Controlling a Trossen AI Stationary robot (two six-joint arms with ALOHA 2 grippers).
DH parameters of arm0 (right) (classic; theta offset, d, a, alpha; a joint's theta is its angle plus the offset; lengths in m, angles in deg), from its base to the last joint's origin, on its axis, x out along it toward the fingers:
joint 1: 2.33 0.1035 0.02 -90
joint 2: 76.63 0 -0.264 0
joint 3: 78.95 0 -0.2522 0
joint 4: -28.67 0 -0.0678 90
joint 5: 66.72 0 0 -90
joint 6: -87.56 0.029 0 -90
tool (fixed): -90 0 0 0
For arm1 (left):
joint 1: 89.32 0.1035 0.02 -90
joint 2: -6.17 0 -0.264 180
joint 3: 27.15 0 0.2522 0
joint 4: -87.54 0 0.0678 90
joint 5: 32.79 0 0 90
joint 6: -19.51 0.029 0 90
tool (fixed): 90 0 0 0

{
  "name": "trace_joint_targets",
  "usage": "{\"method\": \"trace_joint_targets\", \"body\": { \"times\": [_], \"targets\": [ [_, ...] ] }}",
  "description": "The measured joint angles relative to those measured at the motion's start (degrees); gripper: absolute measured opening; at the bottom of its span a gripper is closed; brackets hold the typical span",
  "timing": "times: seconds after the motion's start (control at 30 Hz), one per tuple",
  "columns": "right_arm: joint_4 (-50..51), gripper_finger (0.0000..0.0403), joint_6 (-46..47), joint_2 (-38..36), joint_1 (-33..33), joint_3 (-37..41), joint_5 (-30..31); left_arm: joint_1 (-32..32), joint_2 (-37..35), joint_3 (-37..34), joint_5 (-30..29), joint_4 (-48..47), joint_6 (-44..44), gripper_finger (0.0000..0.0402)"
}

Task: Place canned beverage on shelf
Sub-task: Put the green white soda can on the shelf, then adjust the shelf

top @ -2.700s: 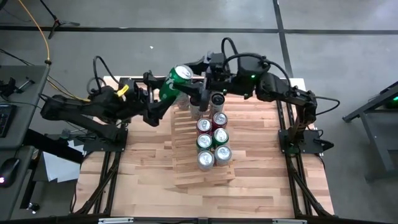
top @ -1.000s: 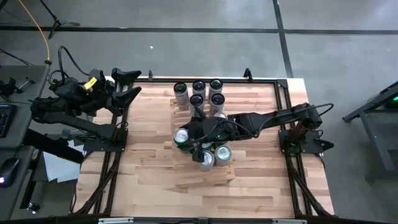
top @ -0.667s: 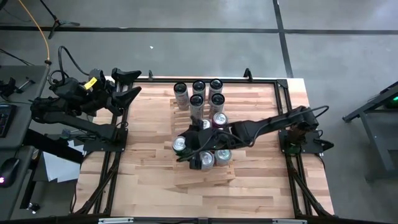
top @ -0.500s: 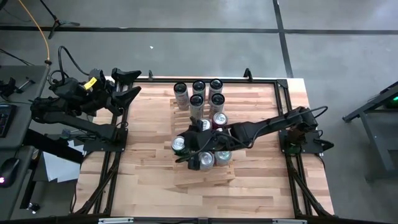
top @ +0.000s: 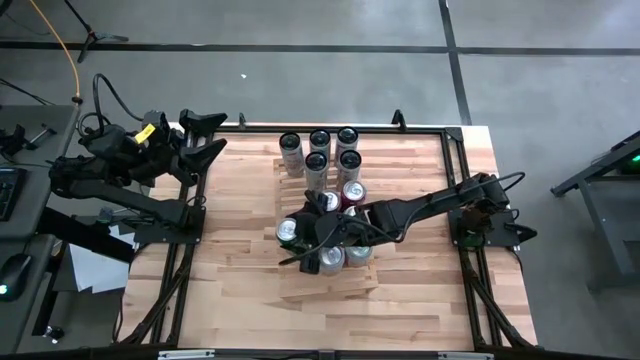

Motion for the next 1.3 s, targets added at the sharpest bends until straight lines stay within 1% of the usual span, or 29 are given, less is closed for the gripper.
{"method": "trace_joint_targets", "body": {
  "times": [0.1,0.17,0.67,0.87,1.2,1.3],
  "targets": [
    [0.21,0.0319,0.01,0.00,-0.02,0.00,0.00,0.00,0.00,0.00,0.05,0.00,0.00,0.0388],
    [0.27,0.0325,-0.01,0.00,0.00,0.00,-0.02,-0.02,0.00,0.00,0.09,-0.02,0.02,0.0388],
    [1.72,0.0333,-0.09,0.10,-0.04,-0.93,-0.23,-0.02,0.00,0.00,0.11,-0.01,-0.02,0.0388],
    [5.31,0.0333,-3.62,0.19,-0.12,-6.53,-0.56,-0.02,-0.13,0.00,0.11,-0.02,-0.02,0.0388],
    [20.18,0.0334,-7.53,0.17,-2.16,-19.14,-0.95,-0.02,-0.13,-0.02,0.11,-0.02,-0.04,0.0388],
    [26.34,0.0334,-8.57,0.15,-3.07,-23.34,-0.93,-0.02,-0.13,-0.01,0.11,-0.02,-0.04,0.0388]
  ]
}}
